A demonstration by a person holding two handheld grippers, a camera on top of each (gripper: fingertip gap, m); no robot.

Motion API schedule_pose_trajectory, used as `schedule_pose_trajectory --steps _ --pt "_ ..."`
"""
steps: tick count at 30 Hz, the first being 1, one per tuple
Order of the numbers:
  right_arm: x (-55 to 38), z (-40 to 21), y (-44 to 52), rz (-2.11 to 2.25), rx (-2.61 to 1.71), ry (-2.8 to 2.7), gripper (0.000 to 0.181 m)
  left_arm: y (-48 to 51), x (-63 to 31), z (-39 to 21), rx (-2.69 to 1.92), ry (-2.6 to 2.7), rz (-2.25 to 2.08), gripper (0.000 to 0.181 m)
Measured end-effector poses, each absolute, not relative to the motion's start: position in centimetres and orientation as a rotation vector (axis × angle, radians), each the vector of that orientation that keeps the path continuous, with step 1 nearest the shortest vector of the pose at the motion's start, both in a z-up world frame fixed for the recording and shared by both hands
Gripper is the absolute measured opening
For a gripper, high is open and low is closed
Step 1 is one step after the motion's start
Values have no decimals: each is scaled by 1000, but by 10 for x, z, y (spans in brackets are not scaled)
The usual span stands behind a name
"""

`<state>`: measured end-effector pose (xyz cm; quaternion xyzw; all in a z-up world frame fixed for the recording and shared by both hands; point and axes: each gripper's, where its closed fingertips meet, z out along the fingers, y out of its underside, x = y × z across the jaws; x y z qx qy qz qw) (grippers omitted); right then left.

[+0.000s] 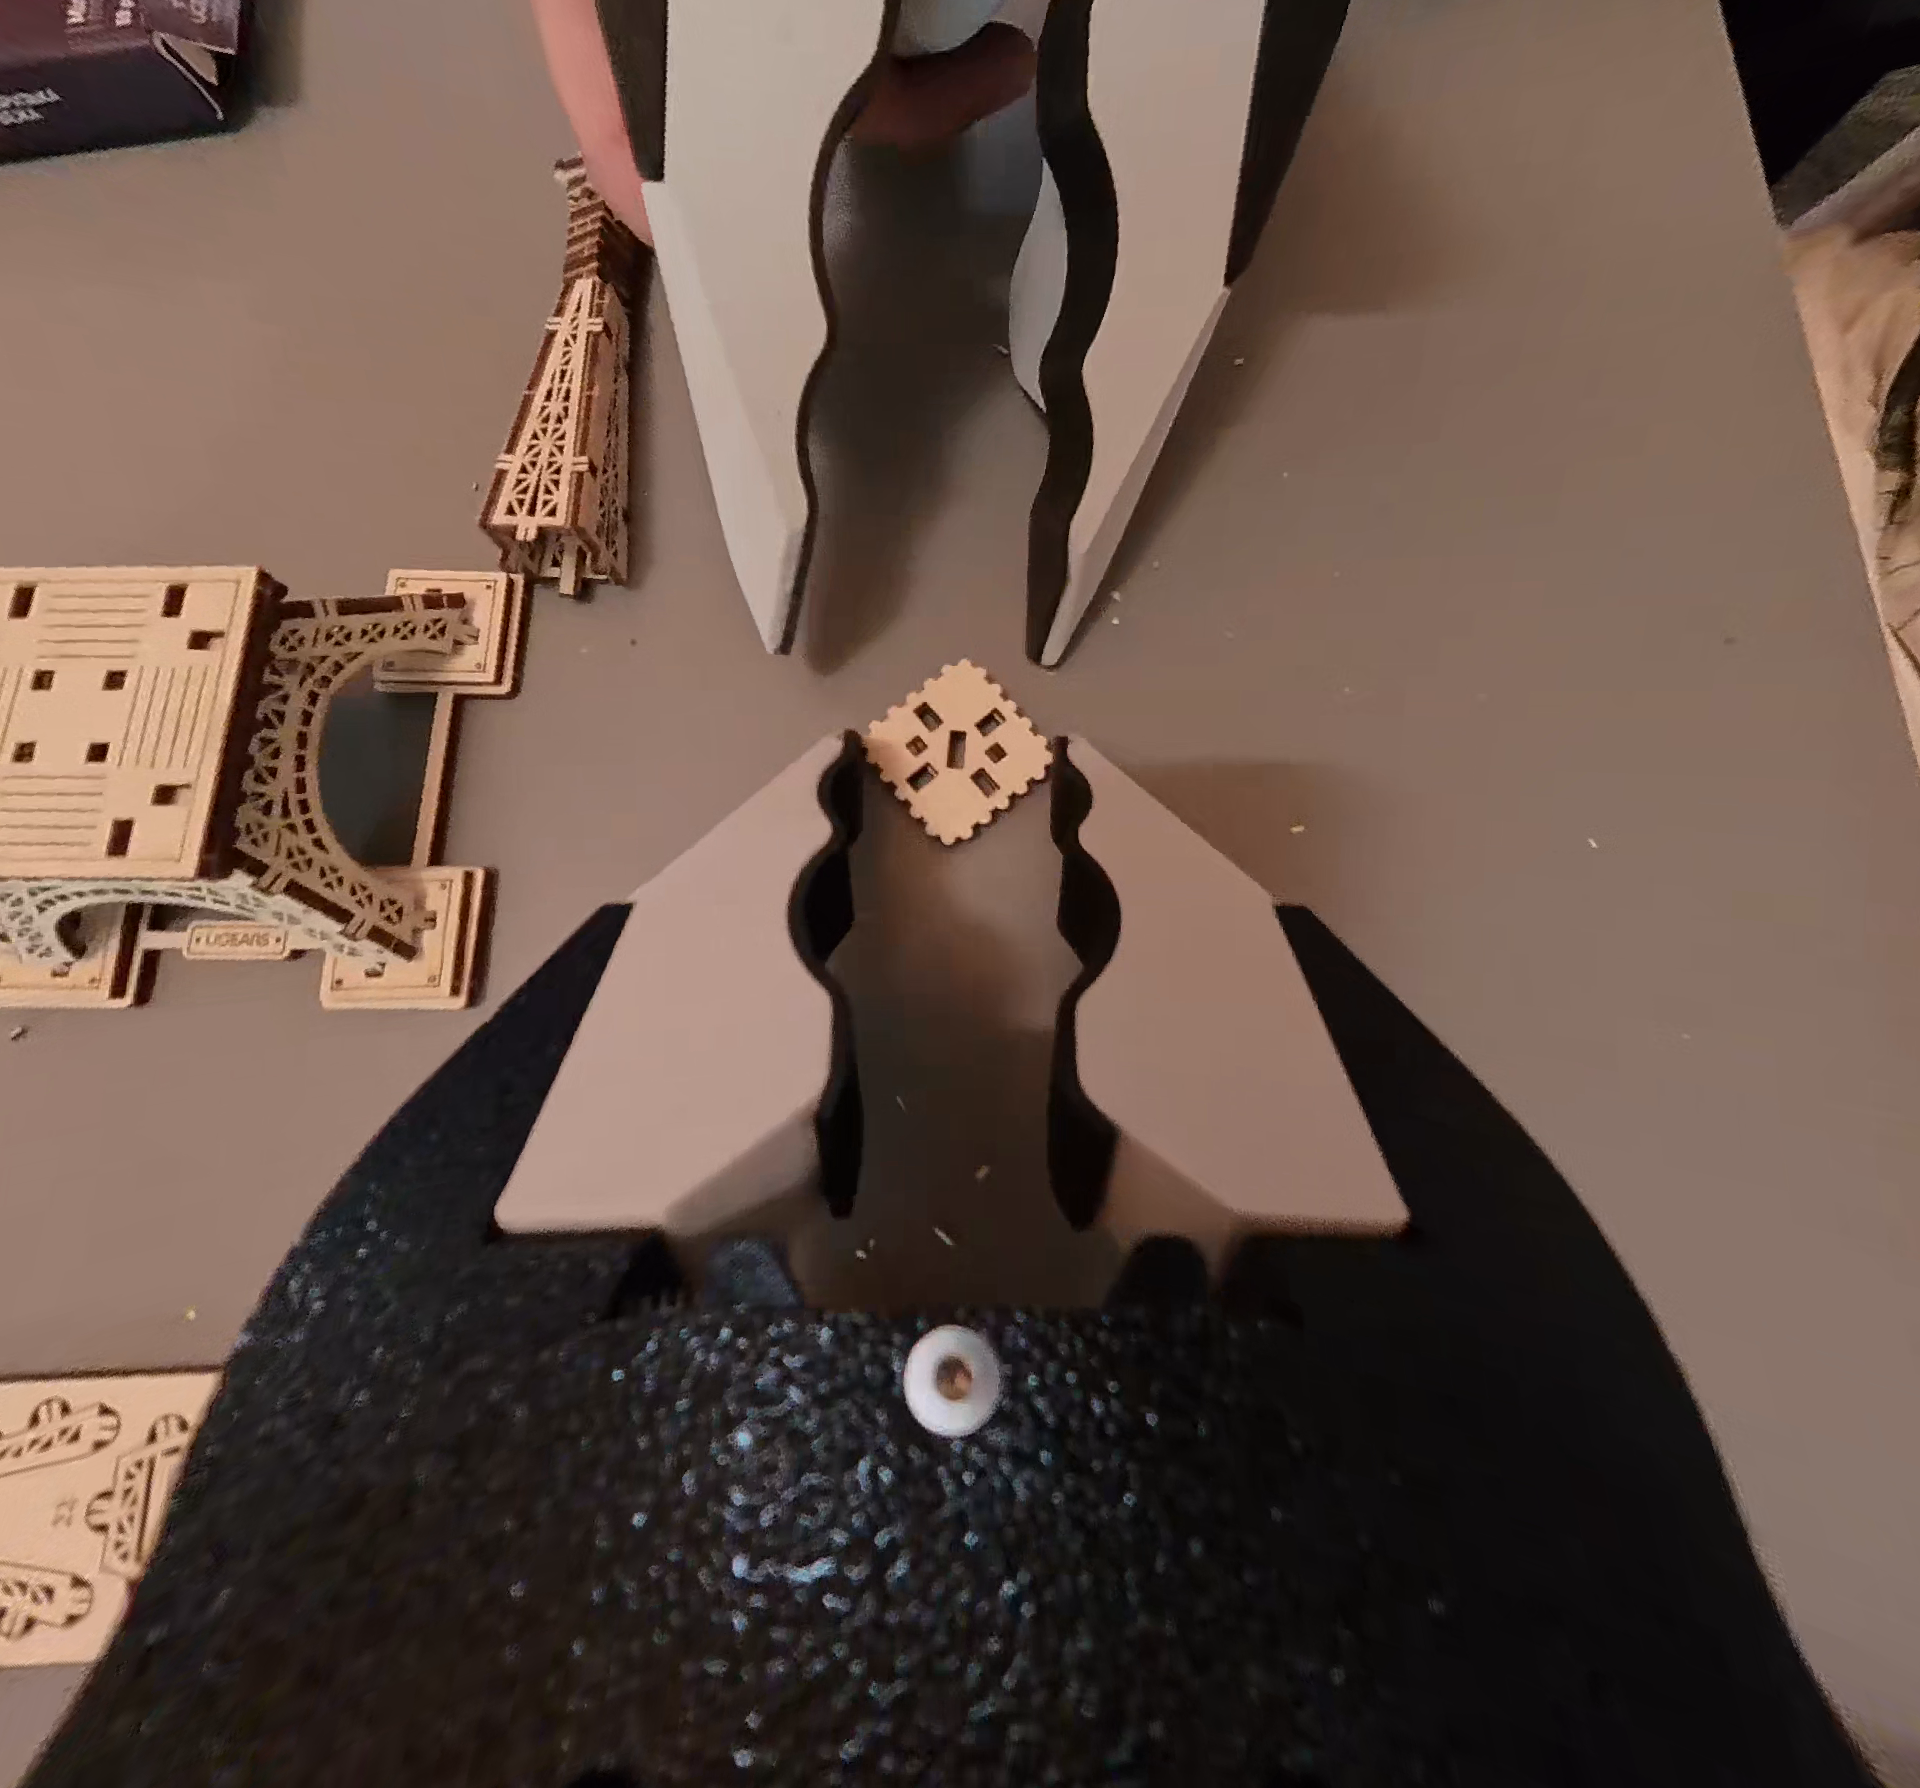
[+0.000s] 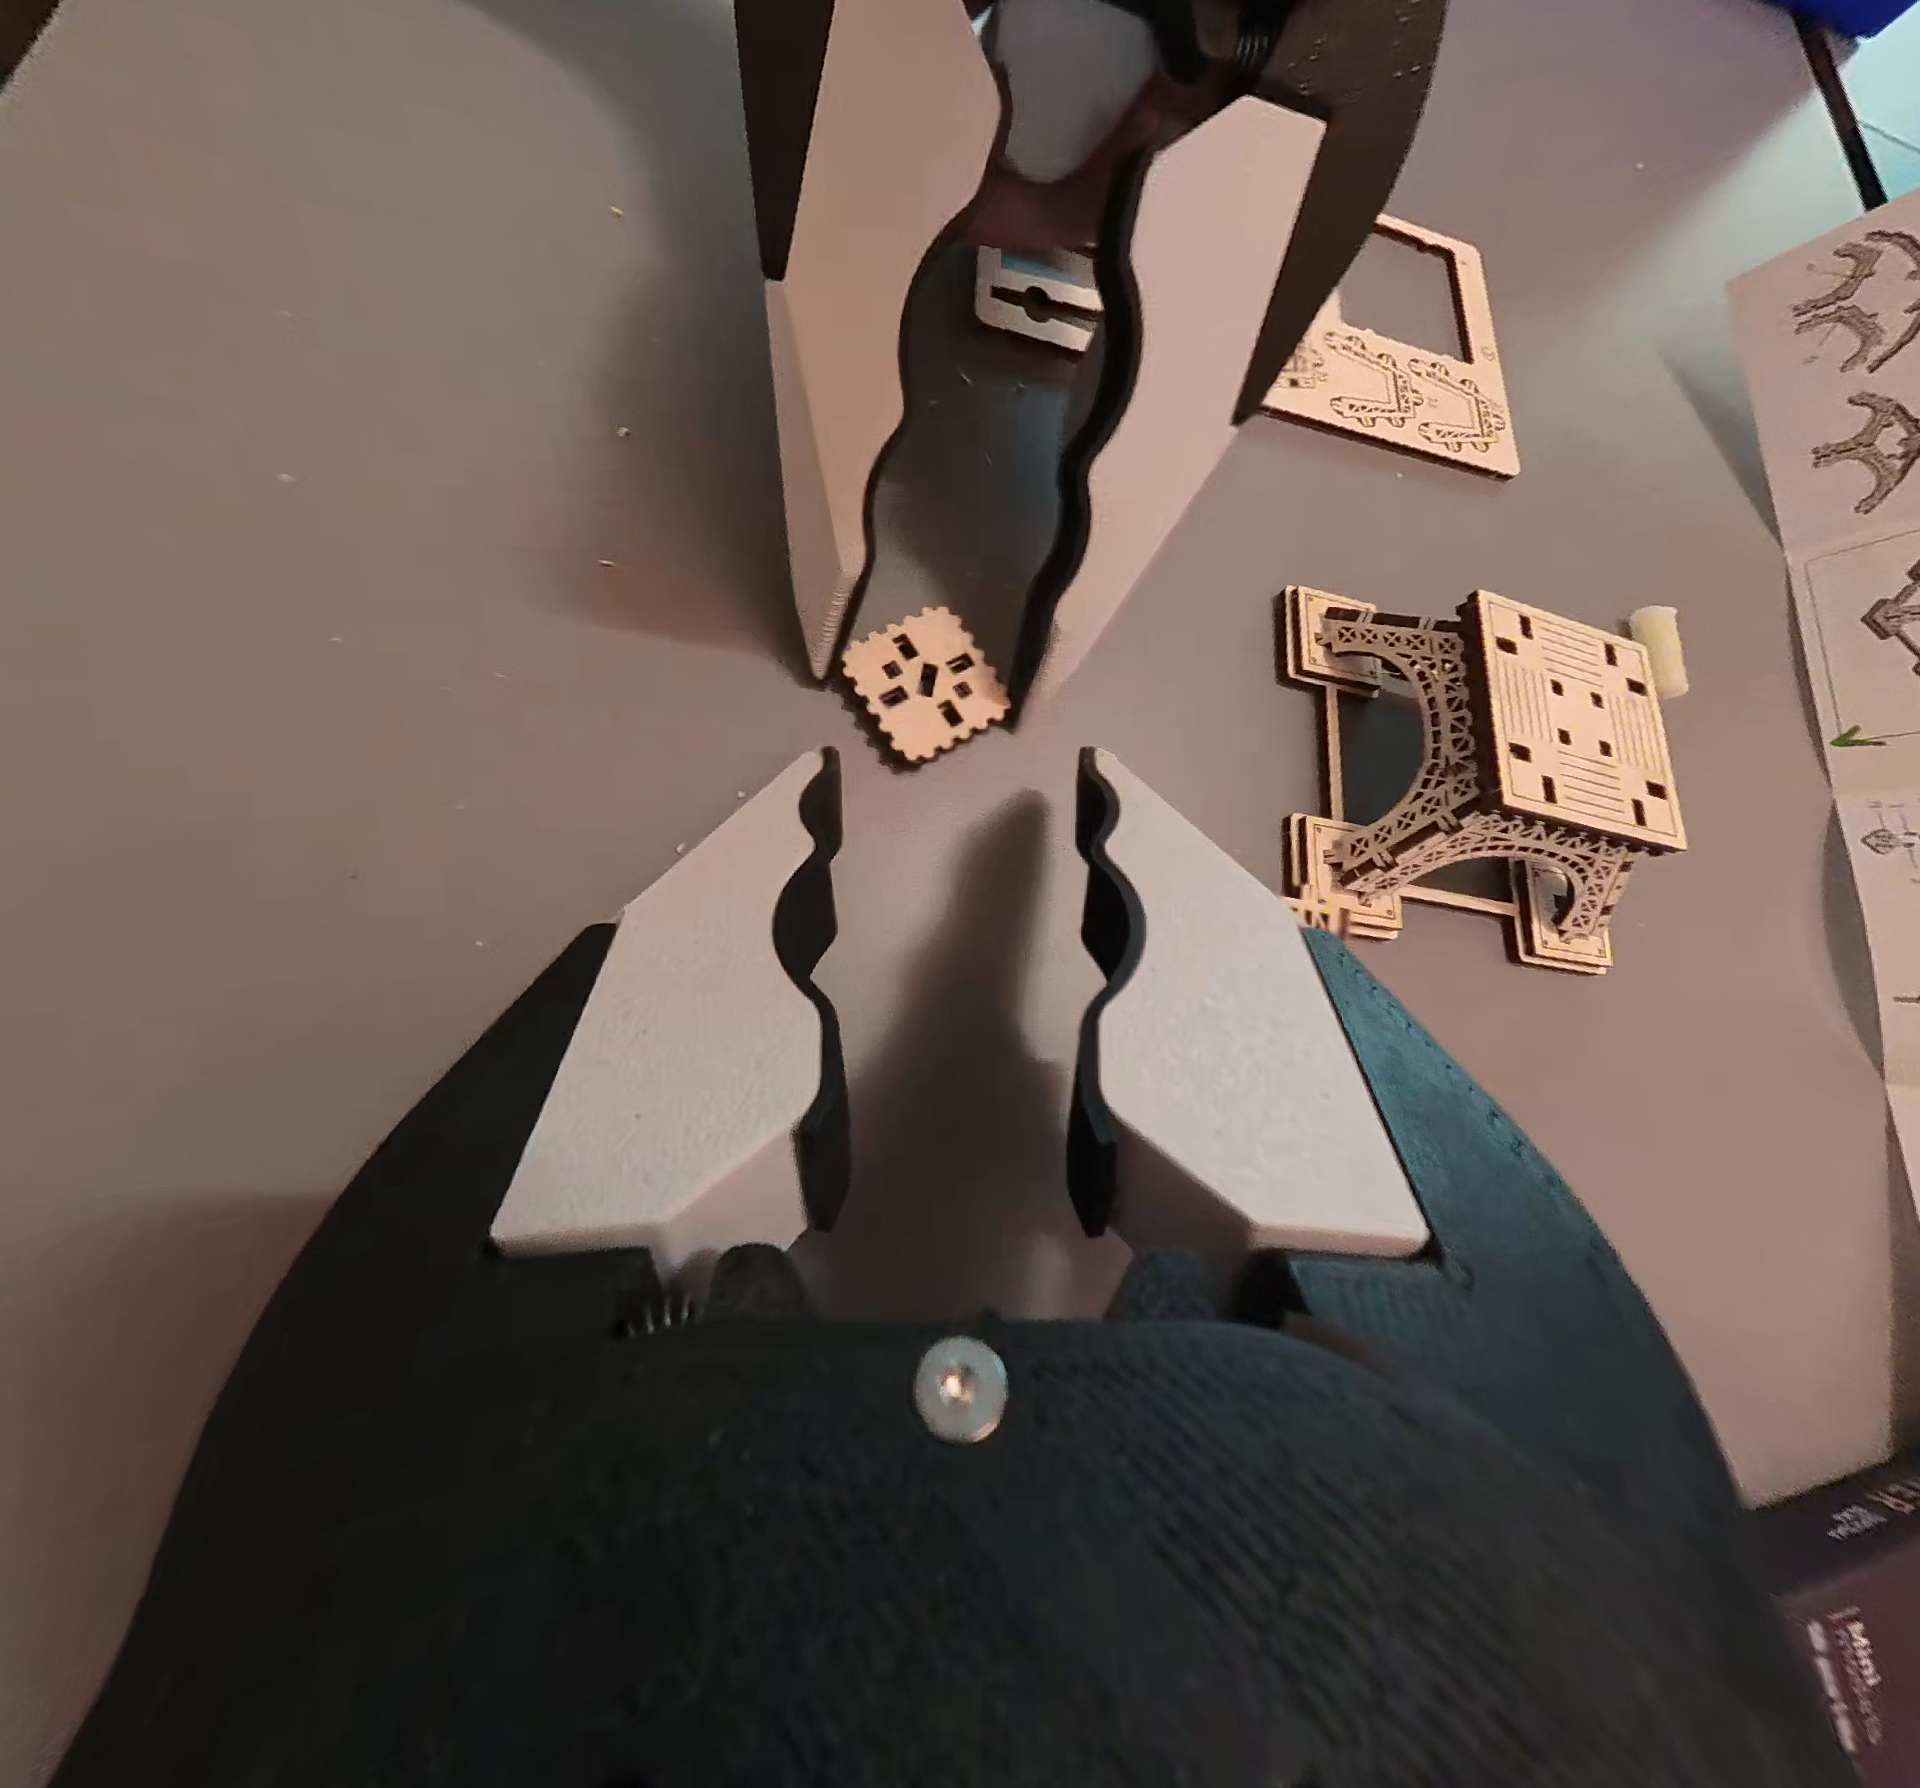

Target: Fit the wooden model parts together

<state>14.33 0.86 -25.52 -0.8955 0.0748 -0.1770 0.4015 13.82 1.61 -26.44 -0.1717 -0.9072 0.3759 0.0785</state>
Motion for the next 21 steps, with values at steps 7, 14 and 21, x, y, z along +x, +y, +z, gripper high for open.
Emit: schedule_pose_trajectory --steps 7,14,21 --pt "151 -225 9 -597 -2104 158 43 20 131 -213 4 -2377 1345 34" --pt "142 -189 26 -694 -1926 35 39 36 113 -147 104 -1878 1457 34" --pt "135 -171 32 -723 -1826 -4 36 39 104 -127 111 -1695 1458 34"
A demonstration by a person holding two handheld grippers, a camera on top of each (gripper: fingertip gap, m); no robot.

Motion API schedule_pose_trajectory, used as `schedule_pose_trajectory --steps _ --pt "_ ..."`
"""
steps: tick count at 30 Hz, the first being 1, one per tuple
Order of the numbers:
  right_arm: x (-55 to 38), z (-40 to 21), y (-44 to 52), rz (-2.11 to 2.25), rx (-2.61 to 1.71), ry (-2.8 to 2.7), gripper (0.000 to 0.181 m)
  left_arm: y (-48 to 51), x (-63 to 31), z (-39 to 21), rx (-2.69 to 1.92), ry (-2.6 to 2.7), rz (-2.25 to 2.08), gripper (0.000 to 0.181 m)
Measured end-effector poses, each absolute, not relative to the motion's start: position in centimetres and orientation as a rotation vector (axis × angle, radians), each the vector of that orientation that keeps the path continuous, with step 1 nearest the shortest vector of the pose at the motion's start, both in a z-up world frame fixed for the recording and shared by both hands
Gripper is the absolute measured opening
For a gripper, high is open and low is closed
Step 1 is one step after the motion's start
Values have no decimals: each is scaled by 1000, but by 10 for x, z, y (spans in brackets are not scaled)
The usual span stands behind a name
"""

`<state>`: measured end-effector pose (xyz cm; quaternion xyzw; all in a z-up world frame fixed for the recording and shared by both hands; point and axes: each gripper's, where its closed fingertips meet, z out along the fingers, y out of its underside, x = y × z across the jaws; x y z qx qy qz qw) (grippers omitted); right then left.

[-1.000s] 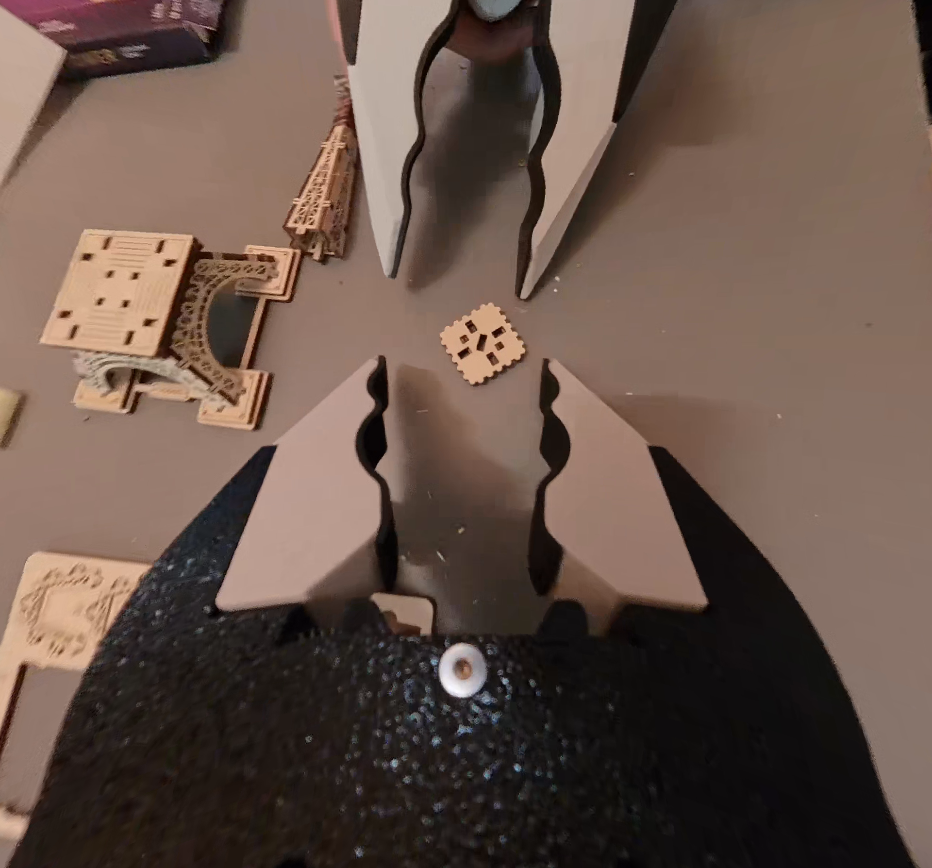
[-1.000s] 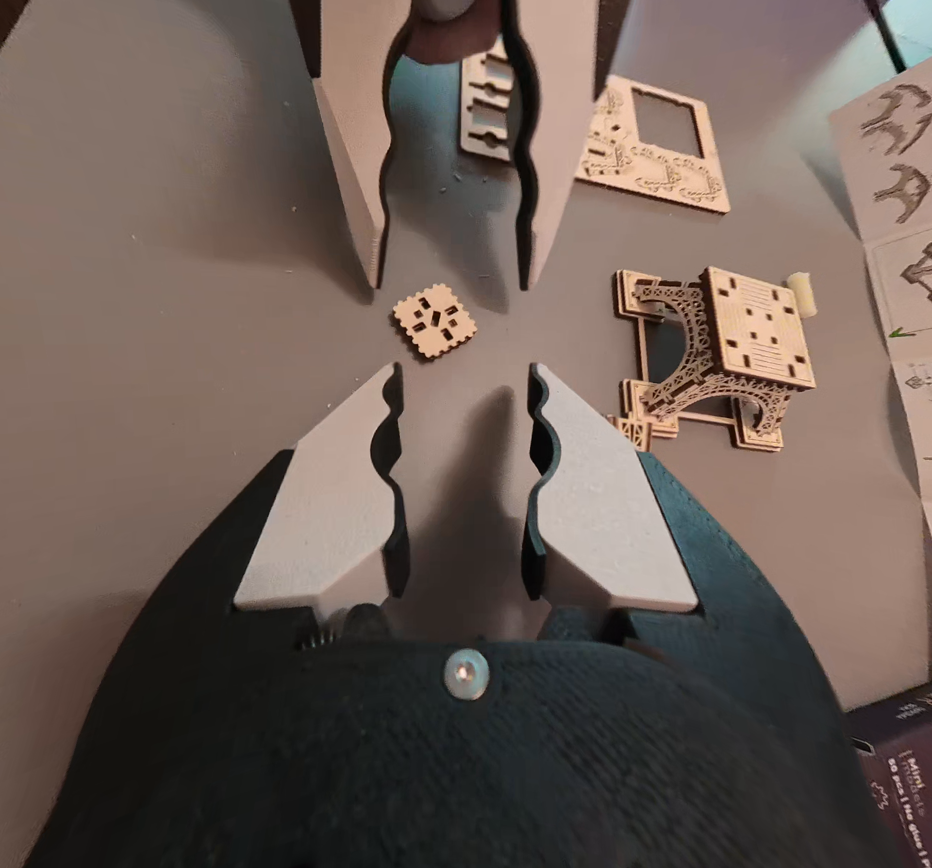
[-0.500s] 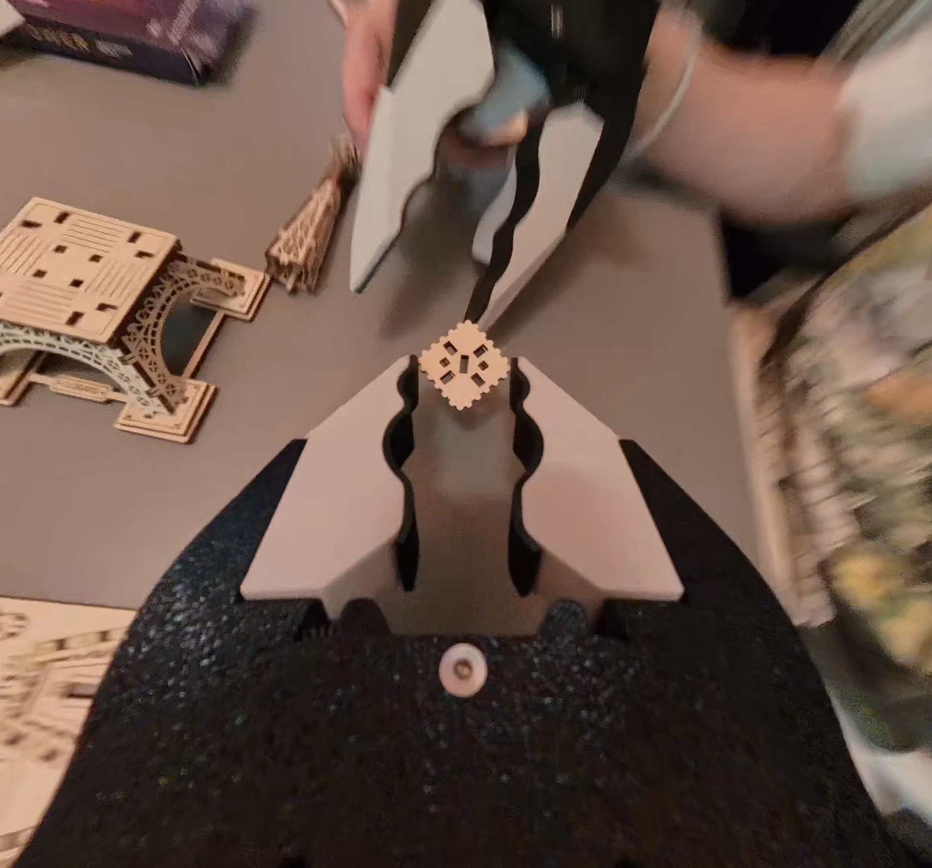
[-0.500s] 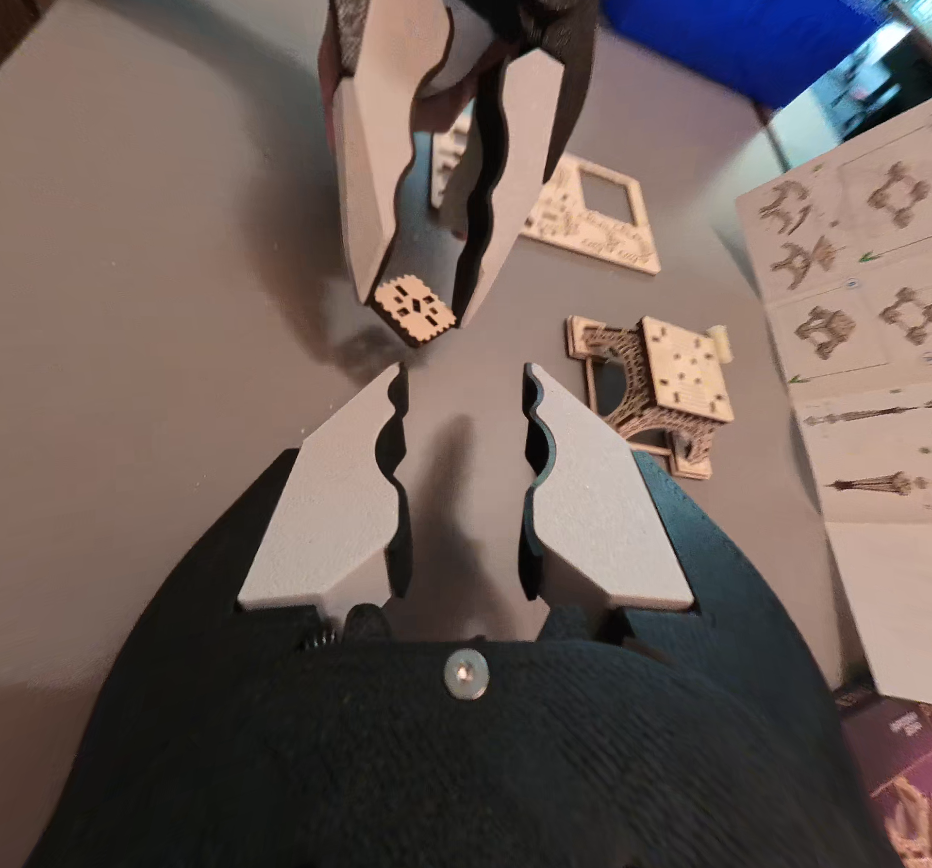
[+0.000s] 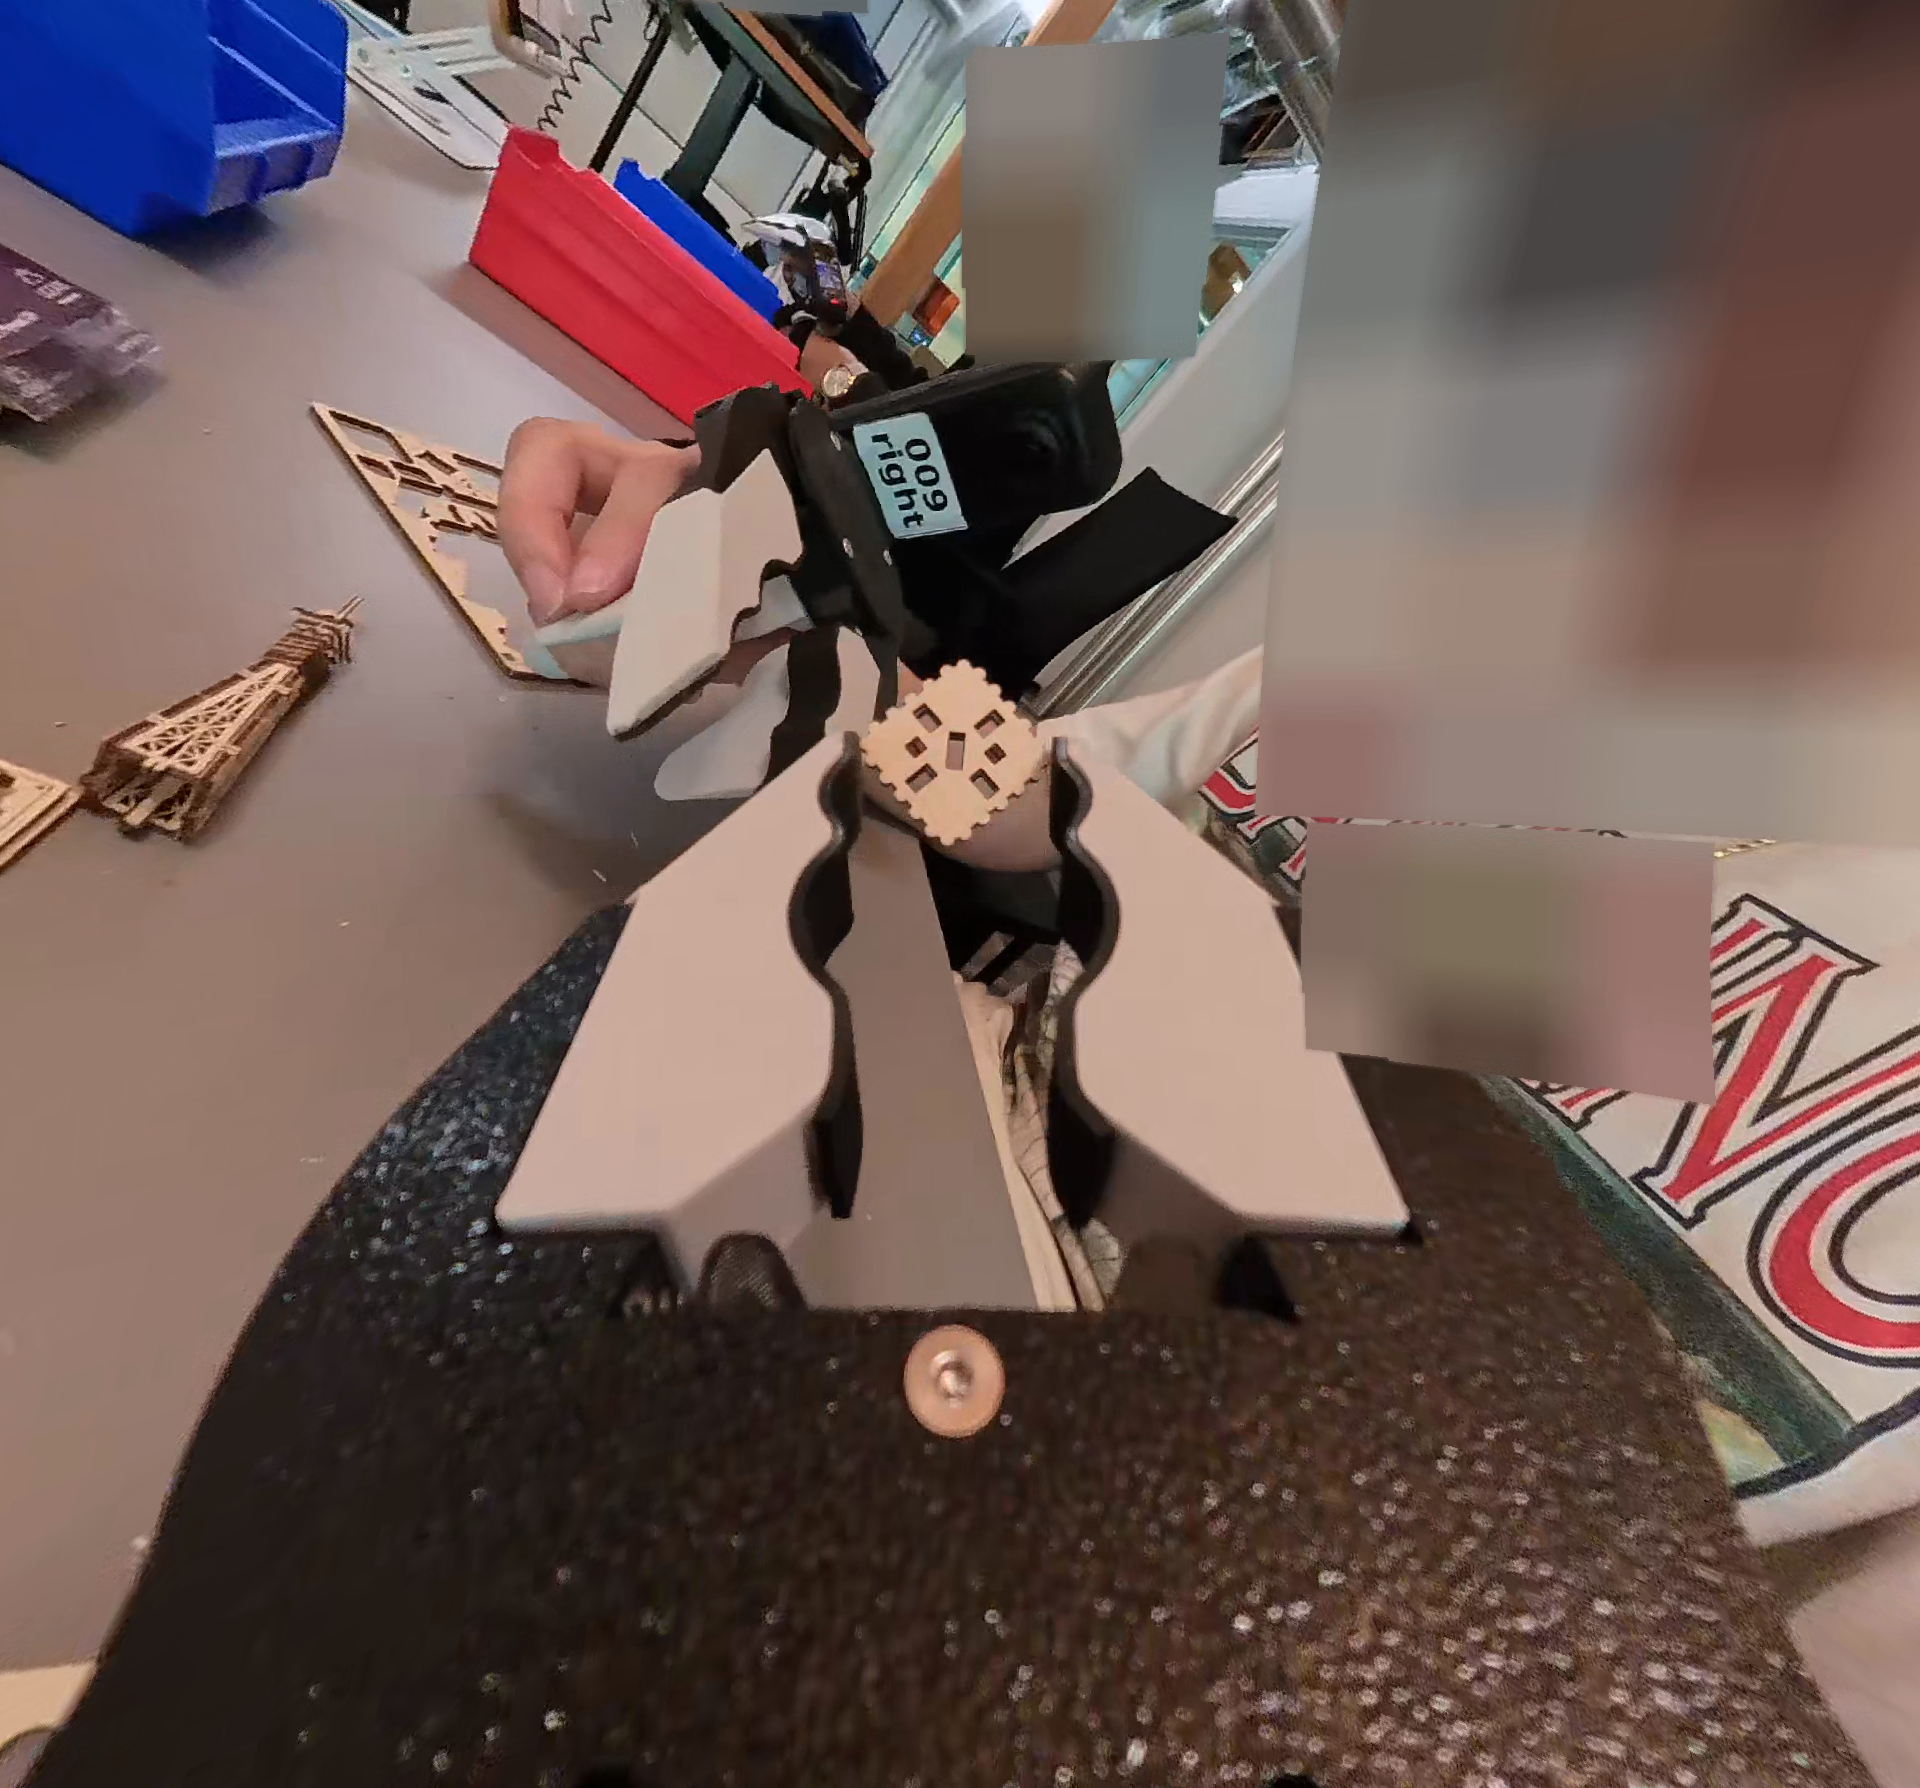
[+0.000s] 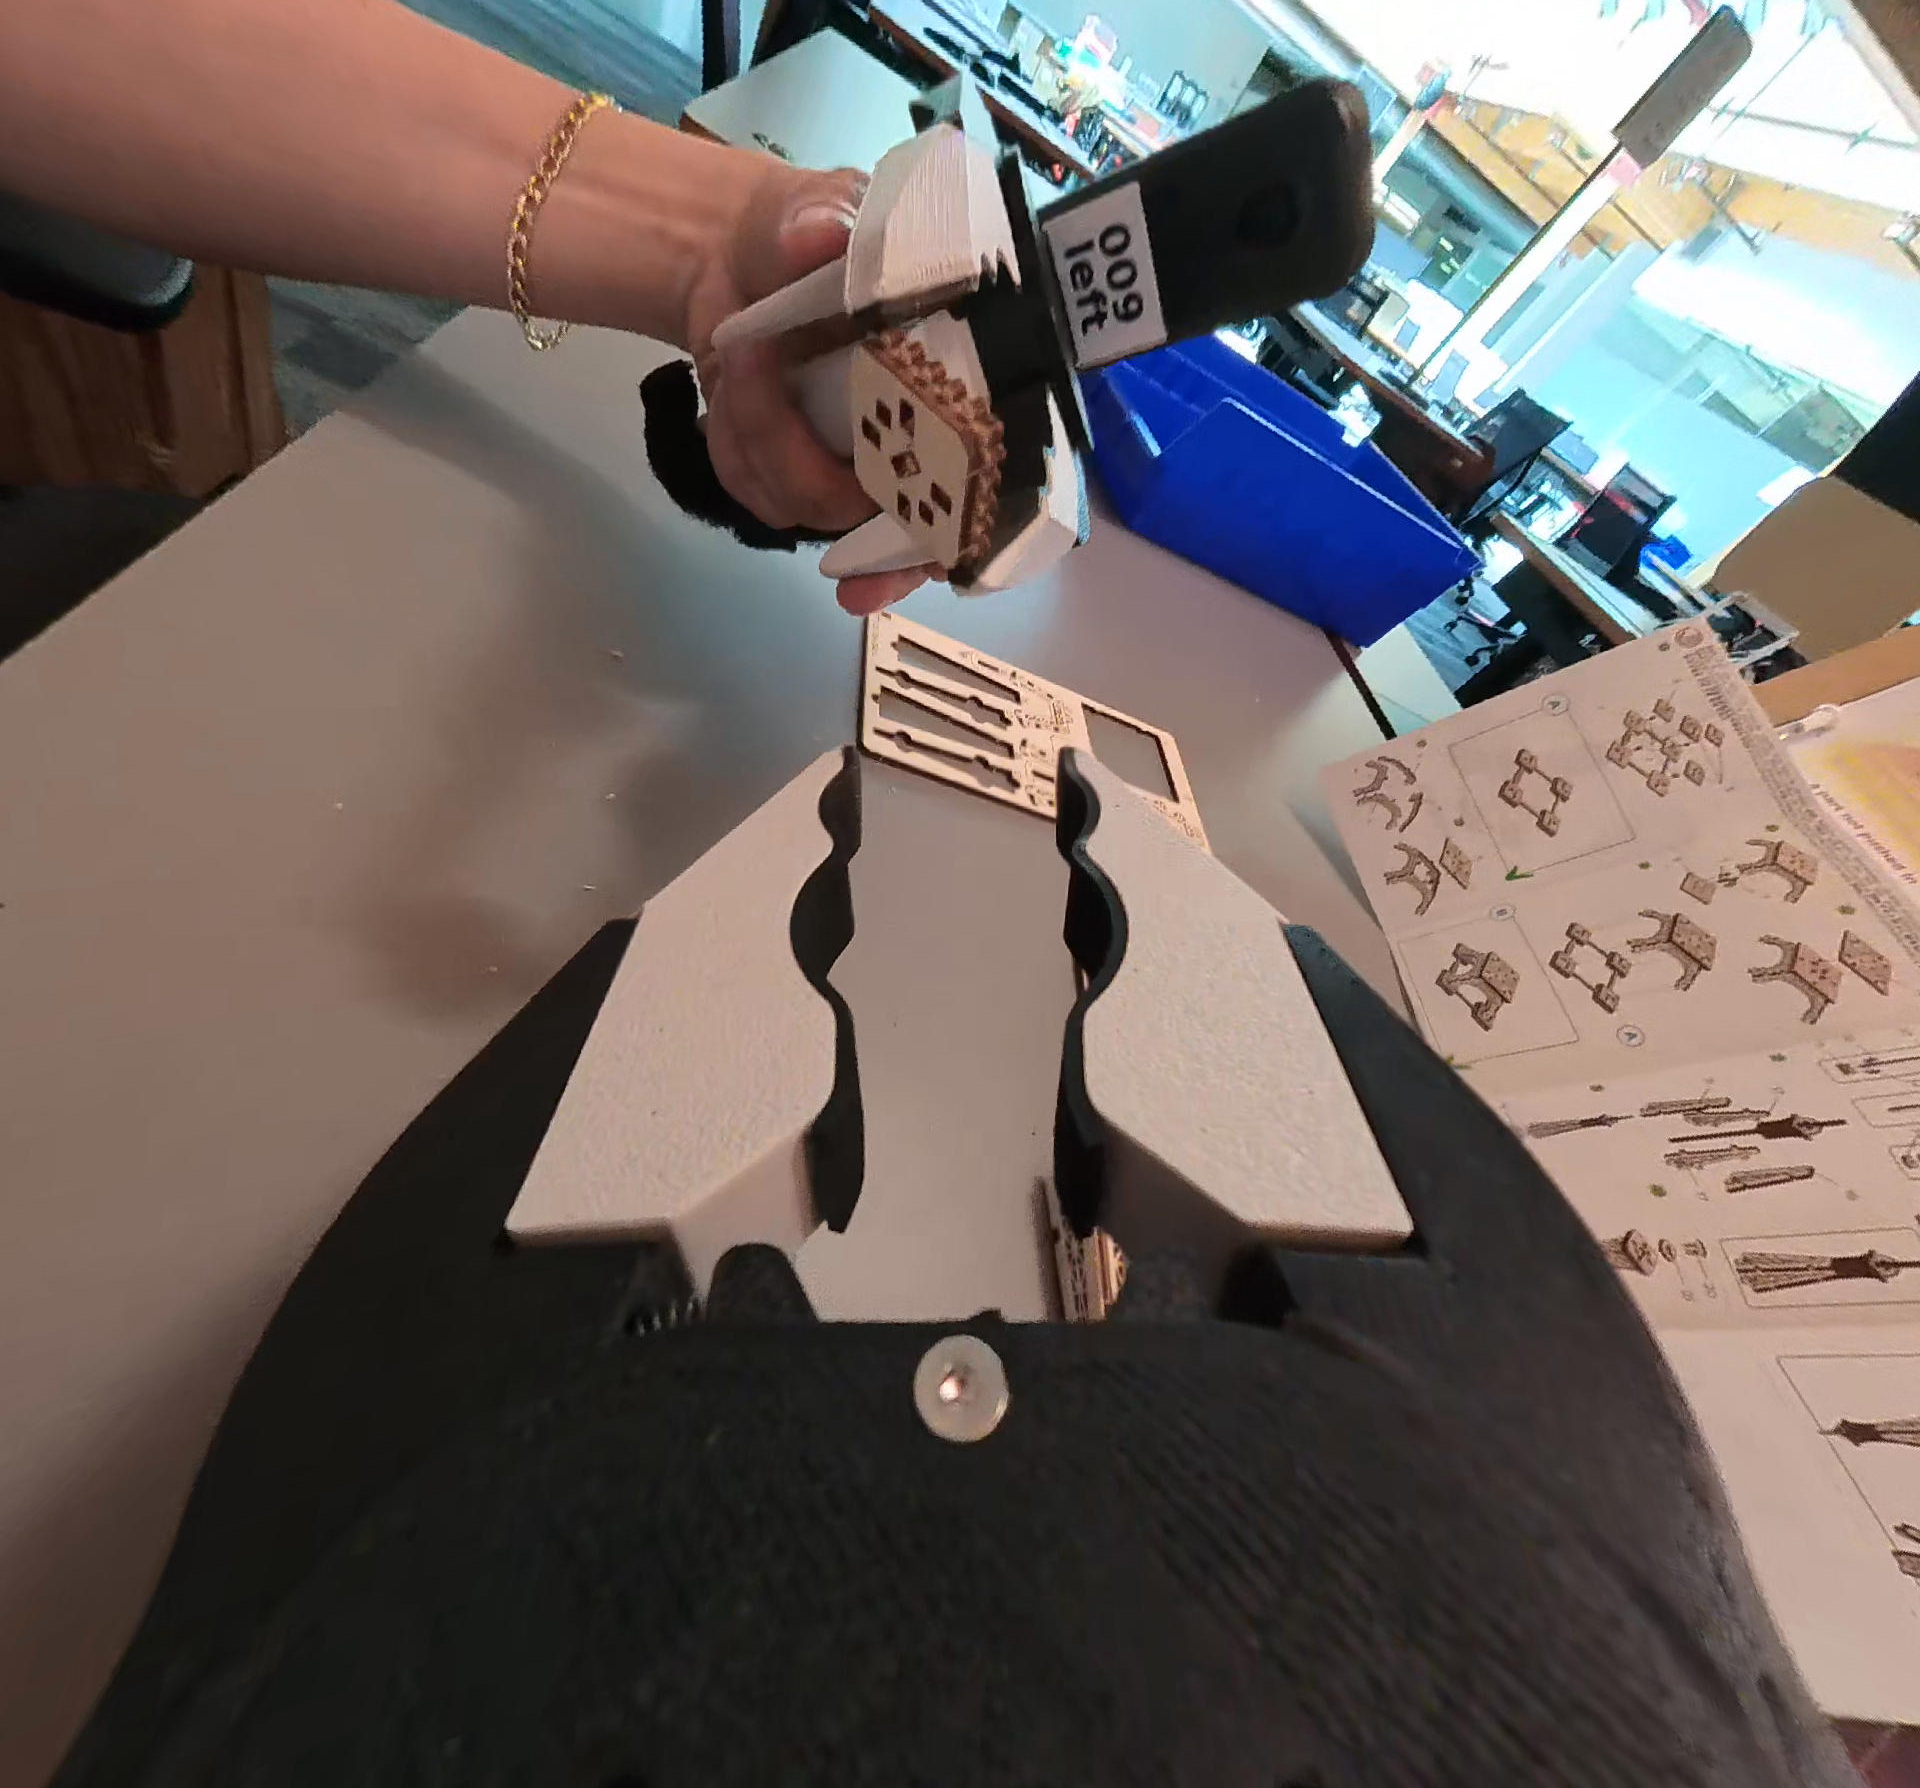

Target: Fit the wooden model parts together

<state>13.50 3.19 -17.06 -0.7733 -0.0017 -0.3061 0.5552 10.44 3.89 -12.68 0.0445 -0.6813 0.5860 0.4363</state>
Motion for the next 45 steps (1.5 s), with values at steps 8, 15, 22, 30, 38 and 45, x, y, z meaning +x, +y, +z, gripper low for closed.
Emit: schedule_pose_trajectory --steps 8,15,22,30,38,45 --pt "181 -183 -28 -1002 -2007 248 28 20 139 -196 393 -2340 1456 34" --pt "211 -184 -114 -1096 -1977 669 25 2 151 -247 401 -3044 1287 35" --pt "212 -196 -140 -1063 -1984 747 23 -9 147 -262 338 -2920 1293 55" --pt "208 -202 -131 -1040 -1978 690 22 2 154 -258 -188 -2887 1329 53" --pt "205 -198 -120 -1041 -1941 618 20 -6 144 -264 -262 -2826 1257 29" --pt "203 -204 -119 -1051 -2006 591 19 -8 144 -264 -208 -2774 1225 28"
